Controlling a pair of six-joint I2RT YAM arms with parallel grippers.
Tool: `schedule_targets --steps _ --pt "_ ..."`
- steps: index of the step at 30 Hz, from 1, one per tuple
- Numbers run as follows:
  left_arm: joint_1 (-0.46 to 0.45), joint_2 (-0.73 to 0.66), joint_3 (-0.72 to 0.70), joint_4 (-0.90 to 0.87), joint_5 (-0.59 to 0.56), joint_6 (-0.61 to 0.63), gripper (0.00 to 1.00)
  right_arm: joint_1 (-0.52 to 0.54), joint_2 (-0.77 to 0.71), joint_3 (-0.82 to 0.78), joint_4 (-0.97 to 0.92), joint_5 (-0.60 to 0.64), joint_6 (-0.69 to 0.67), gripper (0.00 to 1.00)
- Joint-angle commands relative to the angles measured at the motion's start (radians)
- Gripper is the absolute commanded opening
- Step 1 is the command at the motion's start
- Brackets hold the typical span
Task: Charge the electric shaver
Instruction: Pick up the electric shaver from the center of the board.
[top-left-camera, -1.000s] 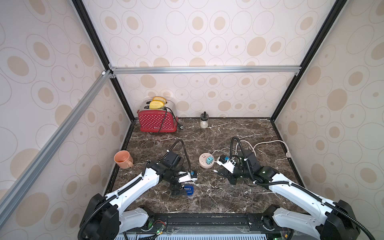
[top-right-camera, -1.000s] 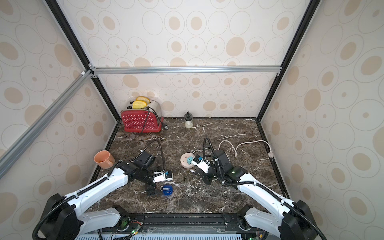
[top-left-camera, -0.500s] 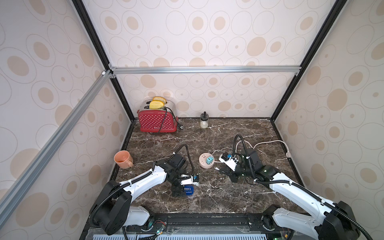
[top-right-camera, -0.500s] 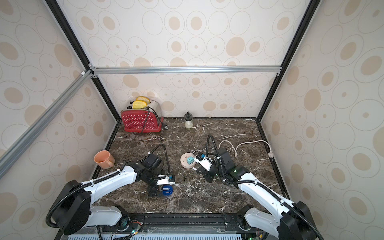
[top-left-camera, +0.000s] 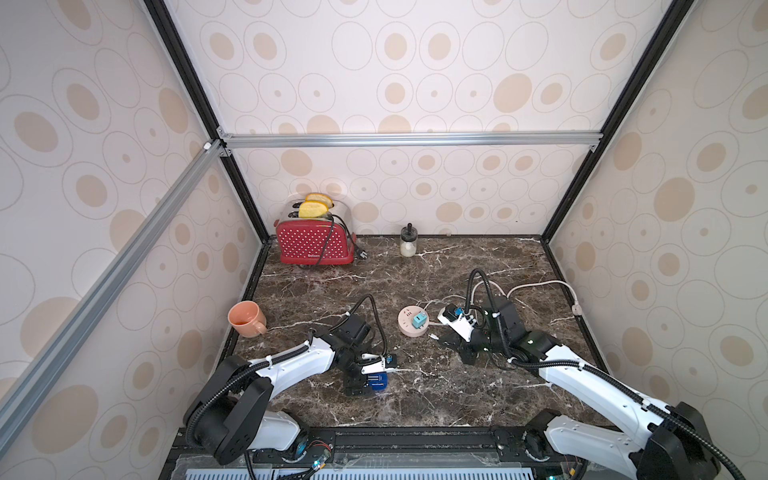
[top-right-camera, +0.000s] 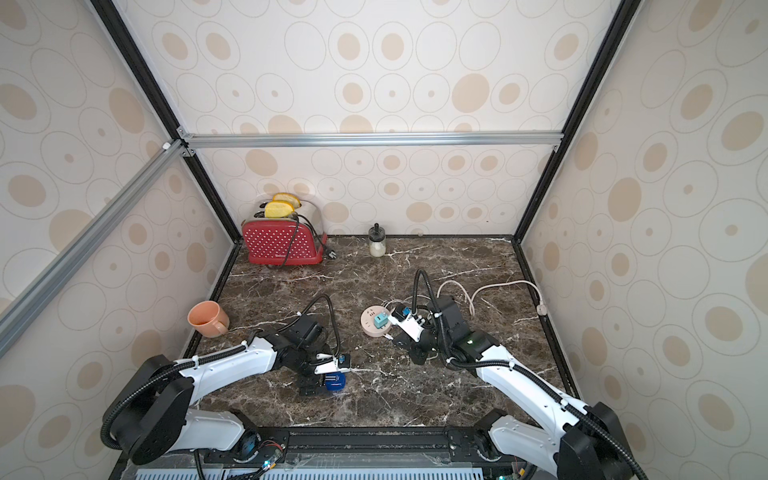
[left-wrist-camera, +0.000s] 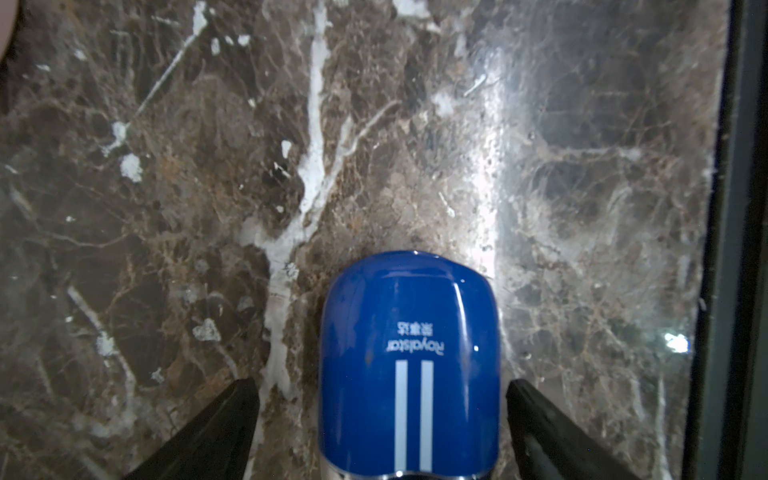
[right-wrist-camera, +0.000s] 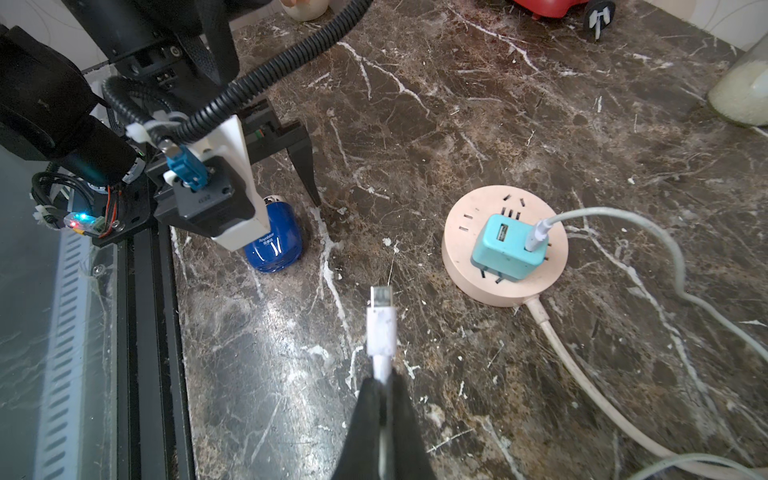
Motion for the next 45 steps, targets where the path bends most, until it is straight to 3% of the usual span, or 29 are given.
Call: schedule_targets --steps 1,4,7,12,17,22,29,39,45 --pt "-0.008 0.022 0.011 0.018 0.001 0.014 0.85 -0.010 -0.006 0.022 -0.009 0.000 -0.012 0.00" --pt "-0.009 0.053 0.051 -0.013 0.005 0.007 0.67 -0.012 -0.012 0.019 -0.013 0.007 -0.009 0.00" --pt "-0.010 0.079 0.108 -0.031 -0.005 -0.039 0.55 -0.012 -0.015 0.017 -0.012 0.009 -0.006 0.00" --pt "-0.022 0.080 0.203 -0.059 -0.041 -0.122 0.51 -0.017 -0.024 0.014 -0.008 0.020 0.001 0.00" --pt "-0.049 0.086 0.266 -0.043 0.026 -0.241 0.49 -0.019 -0.035 0.008 -0.014 0.024 0.007 0.00" --pt "-0.113 0.128 0.266 0.051 0.012 -0.457 0.51 -0.020 -0.075 -0.008 -0.025 0.047 0.017 0.00" --pt "-0.162 0.133 0.092 0.335 -0.049 -0.680 0.55 -0.020 -0.125 -0.037 -0.018 0.069 0.054 0.00" --pt "-0.162 0.163 -0.010 0.432 -0.053 -0.662 0.76 -0.019 -0.133 -0.040 -0.031 0.072 0.075 0.00" --pt "-0.162 0.193 -0.016 0.457 -0.036 -0.613 0.76 -0.020 -0.133 -0.036 -0.036 0.078 0.079 0.00"
